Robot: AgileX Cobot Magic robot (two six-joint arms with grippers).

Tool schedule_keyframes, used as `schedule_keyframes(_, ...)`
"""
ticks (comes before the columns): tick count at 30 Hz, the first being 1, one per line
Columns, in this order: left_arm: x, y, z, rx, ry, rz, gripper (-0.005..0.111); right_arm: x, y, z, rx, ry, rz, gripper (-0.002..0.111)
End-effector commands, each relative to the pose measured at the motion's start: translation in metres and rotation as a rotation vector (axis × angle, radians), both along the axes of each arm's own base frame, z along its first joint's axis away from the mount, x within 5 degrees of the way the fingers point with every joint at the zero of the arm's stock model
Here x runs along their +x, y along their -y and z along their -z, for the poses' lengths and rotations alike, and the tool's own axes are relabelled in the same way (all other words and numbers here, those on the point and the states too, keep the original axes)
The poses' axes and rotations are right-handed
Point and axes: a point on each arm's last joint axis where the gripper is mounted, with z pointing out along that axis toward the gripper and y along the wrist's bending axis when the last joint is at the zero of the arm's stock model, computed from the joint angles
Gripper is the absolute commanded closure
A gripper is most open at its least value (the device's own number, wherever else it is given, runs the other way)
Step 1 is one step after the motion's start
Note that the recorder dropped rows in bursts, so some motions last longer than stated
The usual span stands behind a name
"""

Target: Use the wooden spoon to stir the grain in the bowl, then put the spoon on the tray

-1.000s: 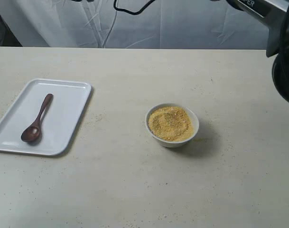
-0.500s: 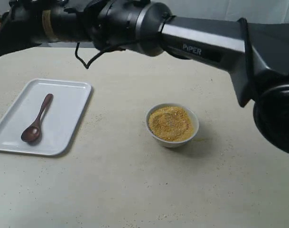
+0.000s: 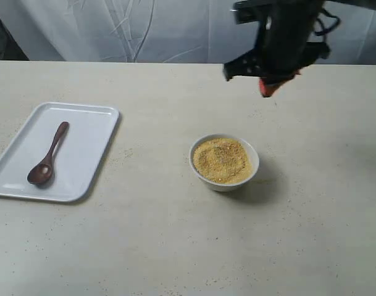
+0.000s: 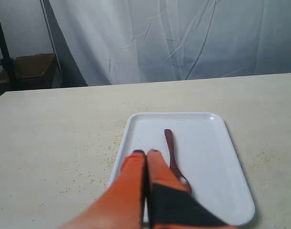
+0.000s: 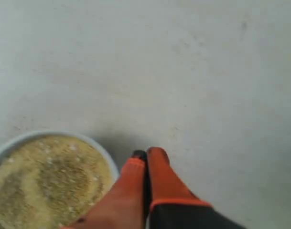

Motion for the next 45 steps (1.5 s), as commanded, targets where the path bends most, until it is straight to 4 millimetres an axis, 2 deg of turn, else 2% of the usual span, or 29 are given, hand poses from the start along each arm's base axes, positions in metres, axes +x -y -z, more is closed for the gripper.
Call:
schedule_keyframes(1, 0.000, 0.000, 0.000, -0.002, 0.009, 0.003, 0.107, -0.019, 0.061, -0.006, 0.022, 0.038, 0.110, 0.109)
schedule_keyframes(6, 0.000, 0.000, 0.000, -0.002, 0.009, 0.003, 0.107, -0.041, 0.130, -0.015, 0.077, 0.130, 0.350, 0.109)
schedule_keyframes(9, 0.000, 0.000, 0.000, -0.002, 0.009, 0.003, 0.107, -0.062, 0.146, -0.014, 0.072, 0.129, 0.394, 0.109)
schedule_keyframes(14, 0.000, 0.000, 0.000, -0.002, 0.009, 0.003, 0.107, -0.084, 0.152, -0.021, 0.018, 0.253, 0.336, 0.109)
schedule_keyframes(23, 0.000, 0.000, 0.000, -0.002, 0.007, 0.003, 0.107, -0.129, 0.150, -0.060, 0.143, 0.405, 0.388, 0.109)
schedule_keyframes(30, 0.000, 0.000, 0.000, -0.002, 0.007, 0.003, 0.107, -0.183, 0.153, -0.081, 0.170, 0.500, 0.389, 0.109)
schedule_keyframes(32, 0.000, 0.000, 0.000, -0.002, 0.007, 0.003, 0.107, -0.199, 0.154, -0.082, 0.168, 0.525, 0.387, 0.109)
schedule_keyframes(37, 0.000, 0.000, 0.000, -0.002, 0.007, 0.003, 0.107, -0.254, 0.160, -0.077, 0.150, 0.596, 0.384, 0.109)
schedule_keyframes(42, 0.000, 0.000, 0.000, -0.002, 0.007, 0.003, 0.107, -0.299, 0.166, -0.053, 0.130, 0.643, 0.386, 0.109)
schedule_keyframes(45, 0.000, 0.000, 0.000, -0.002, 0.007, 0.003, 0.107, -0.316, 0.165, -0.037, 0.169, 0.663, 0.398, 0.109)
